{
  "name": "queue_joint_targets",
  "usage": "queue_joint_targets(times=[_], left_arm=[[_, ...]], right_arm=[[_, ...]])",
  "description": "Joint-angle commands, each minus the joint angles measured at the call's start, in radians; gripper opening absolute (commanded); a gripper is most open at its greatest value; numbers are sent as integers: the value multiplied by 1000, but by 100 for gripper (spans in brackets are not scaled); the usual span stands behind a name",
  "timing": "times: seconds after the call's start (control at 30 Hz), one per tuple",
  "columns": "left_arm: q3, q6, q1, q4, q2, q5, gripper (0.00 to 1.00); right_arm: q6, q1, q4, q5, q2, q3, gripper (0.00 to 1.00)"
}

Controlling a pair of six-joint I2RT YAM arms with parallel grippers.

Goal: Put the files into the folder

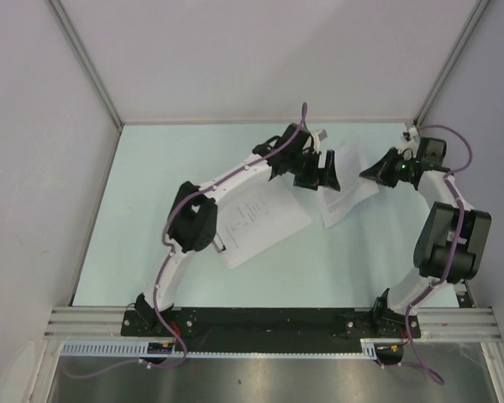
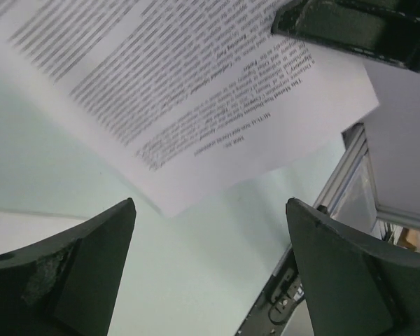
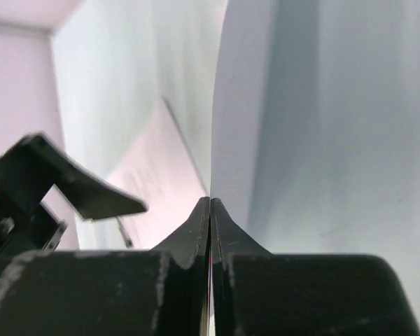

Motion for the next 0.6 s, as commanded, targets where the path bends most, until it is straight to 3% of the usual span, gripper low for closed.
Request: queue_joint_targets(times=[0.0,0.07,0.2,0.3,0.37,0.43,0.5,0.57], left_arm=[[-73,34,26,-91,-395,-178,94],[-275,34,56,-88,-509,-272,94],[-654,33,148,-77,-887,-393,94],[-1000,2,271,-68,-1104,-430,95],[-1097,-17,369,-84,-1170,-430,92],[-1203,-4,438,-47,-1245,-335,91],[-1255,26,458,7,-1282,-199,89],[-1260,25,460,40,-1310,-185,89]], right_arm=[[273,27,132,113,-218,73,0],[351,87,174,159,-251,73,0],[557,240,272,273,-284,70,0],[566,433,233,646,-326,67,0],[579,515,290,759,-341,20,0],[627,604,373,848,-323,-31,0],[667,648,470,859,-308,-110,0],[701,687,562,917,-323,-182,0]])
